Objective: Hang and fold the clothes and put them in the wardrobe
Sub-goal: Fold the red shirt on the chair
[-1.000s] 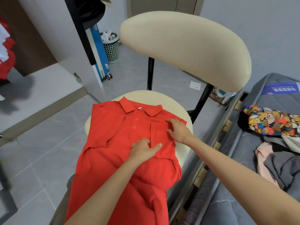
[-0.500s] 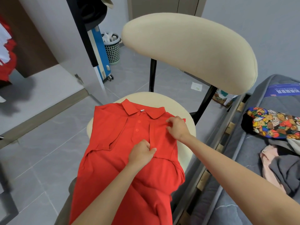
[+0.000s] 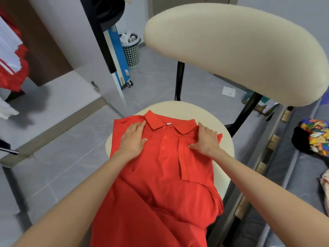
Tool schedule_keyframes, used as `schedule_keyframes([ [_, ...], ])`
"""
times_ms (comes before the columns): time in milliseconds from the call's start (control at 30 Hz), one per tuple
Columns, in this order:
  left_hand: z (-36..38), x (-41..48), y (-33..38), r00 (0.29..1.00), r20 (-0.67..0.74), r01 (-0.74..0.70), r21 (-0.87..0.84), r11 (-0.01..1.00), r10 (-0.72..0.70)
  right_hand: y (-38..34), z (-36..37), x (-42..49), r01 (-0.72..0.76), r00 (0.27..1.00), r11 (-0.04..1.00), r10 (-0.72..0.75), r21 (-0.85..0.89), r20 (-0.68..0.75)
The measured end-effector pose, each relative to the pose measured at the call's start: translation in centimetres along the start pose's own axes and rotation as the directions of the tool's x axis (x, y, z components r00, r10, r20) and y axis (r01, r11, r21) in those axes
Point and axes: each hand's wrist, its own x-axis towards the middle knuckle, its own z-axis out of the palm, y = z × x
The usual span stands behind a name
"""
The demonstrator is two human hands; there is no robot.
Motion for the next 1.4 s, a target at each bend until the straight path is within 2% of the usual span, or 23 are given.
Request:
schedule_keyframes([
  [133,-0.2,3.5,-1.6,0.988,0.15,0.003,0.131,0.991,-0.022,-0.3,-0.3,1.0,-0.073,0.997,0.993,0.072,-0.092,-0.016],
  [267,-1.1,6.4,-2.4,0.976,0.217,-0.045,0.198,0.979,0.001,-0.8,-0.9,1.7,-0.103,0.993,0.965,0.112,-0.24,0.023],
  [400,-1.4,7.8,-2.2,0.956,0.288,-0.017,0.242,0.97,-0.055,-1.3,-1.6,2.1,-0.027,1.0,0.956,0.028,-0.292,-0.002],
  [600,-1.8,8.2,-1.7,0.956,0.287,-0.03,0.299,0.954,-0.06,-1.6,-2.8,2.8,0.064,0.981,0.979,-0.098,-0.194,-0.168],
  [667,-1.9,8.3,-1.6,0.974,0.221,-0.012,0.281,0.96,-0.052,-1.9,-3.6,3.4,0.089,0.972,0.984,-0.119,-0.154,-0.202],
  [767,-2.7,8.9,-0.9,0.999,-0.026,0.025,0.24,0.971,-0.019,-2.5,-5.6,5.1,0.113,0.948,0.991,-0.127,-0.065,-0.292],
  [867,-4.2,10.0,0.1,0.965,-0.261,0.021,0.193,0.981,0.031,-3.1,-7.8,6.9,0.111,0.897,0.993,-0.113,-0.029,-0.427],
  [1000,-6.0,11.5,1.3,0.887,-0.452,-0.029,0.152,0.988,0.095,-4.0,-9.7,8.3,0.161,0.85,0.983,-0.09,0.092,-0.519],
  [1067,-6.3,11.3,1.5,0.864,-0.489,-0.057,0.143,0.988,0.12,-3.7,-9.9,8.4,0.184,0.847,0.973,-0.084,0.14,-0.525],
  [1267,-5.5,6.8,1.4,0.828,-0.473,-0.243,0.178,0.953,0.3,-0.5,-7.8,5.6,0.19,0.857,0.967,-0.079,0.17,-0.51],
  [1400,-4.1,2.3,2.2,0.874,-0.372,-0.284,0.128,0.95,0.312,1.6,-6.0,1.6,0.26,0.844,0.94,-0.111,0.22,-0.525],
])
